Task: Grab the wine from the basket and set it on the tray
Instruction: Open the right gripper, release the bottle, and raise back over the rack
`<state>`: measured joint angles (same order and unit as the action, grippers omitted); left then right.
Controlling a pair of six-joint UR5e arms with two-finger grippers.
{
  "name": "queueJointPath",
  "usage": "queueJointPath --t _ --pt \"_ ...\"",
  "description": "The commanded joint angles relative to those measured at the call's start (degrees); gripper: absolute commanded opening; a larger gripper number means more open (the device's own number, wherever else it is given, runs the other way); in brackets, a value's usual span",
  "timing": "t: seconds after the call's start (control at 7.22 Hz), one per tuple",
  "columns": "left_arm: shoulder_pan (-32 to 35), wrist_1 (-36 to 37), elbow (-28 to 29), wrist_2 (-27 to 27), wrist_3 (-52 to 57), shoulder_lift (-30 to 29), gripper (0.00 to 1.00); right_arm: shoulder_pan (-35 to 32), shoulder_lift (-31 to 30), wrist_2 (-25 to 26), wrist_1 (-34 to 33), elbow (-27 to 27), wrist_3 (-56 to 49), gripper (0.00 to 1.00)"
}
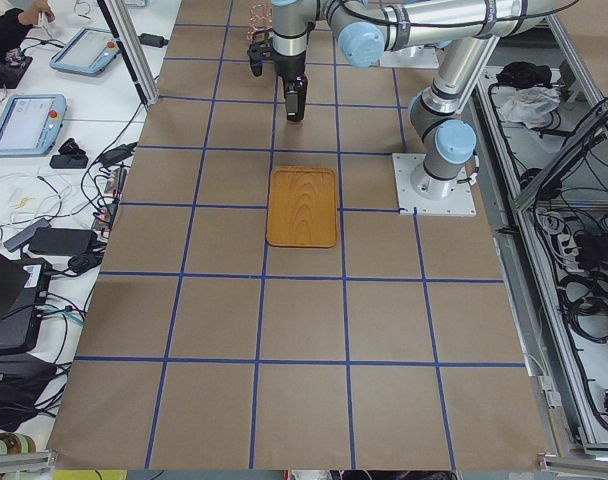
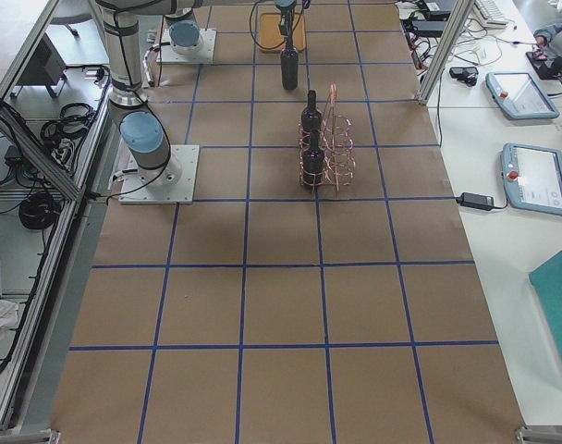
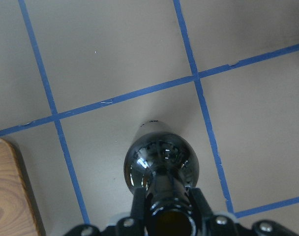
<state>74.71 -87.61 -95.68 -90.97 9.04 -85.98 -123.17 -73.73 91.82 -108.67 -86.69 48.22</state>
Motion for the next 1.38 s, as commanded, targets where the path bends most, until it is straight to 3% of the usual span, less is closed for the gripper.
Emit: queueJointPath --t 0.0,0.14,0.28,0.55,0.83,1.11,1.25 --pt "0.00 -0.45 -0.03 0.01 -0.07 -0.42 1.00 -0.06 0.08 0.11 0.03 -0.68 -0.31 0.29" --pt "0.00 -0.71 0.14 -0.08 -0.07 -0.51 1.00 -0.06 0.26 0.03 -1.01 -0.68 -1.10 0.83" --pt "0.00 -0.54 0.23 0.01 -0.07 -0.51 1.00 -0.06 -0.26 -0.93 -1.19 -0.07 -3.11 1.00" --pt "0.78 -0.36 0.85 0.18 -0.68 -0.16 1.00 2.47 -3.68 -4.27 3.43 2.56 -8.00 1.00" --pt "4.02 -0.37 0.94 0.88 -1.21 0.46 1.00 11.40 -11.30 -1.83 15.08 2.75 -22.92 1.00" --pt "12.52 -0.02 0.94 1.06 -7.84 0.29 1.00 22.04 -20.18 0.44 24.17 2.75 -40.23 1.00" --pt "17.78 1.47 1.02 0.89 -10.59 -0.33 1.00 25.66 -21.26 3.51 23.42 3.10 -46.31 1.00"
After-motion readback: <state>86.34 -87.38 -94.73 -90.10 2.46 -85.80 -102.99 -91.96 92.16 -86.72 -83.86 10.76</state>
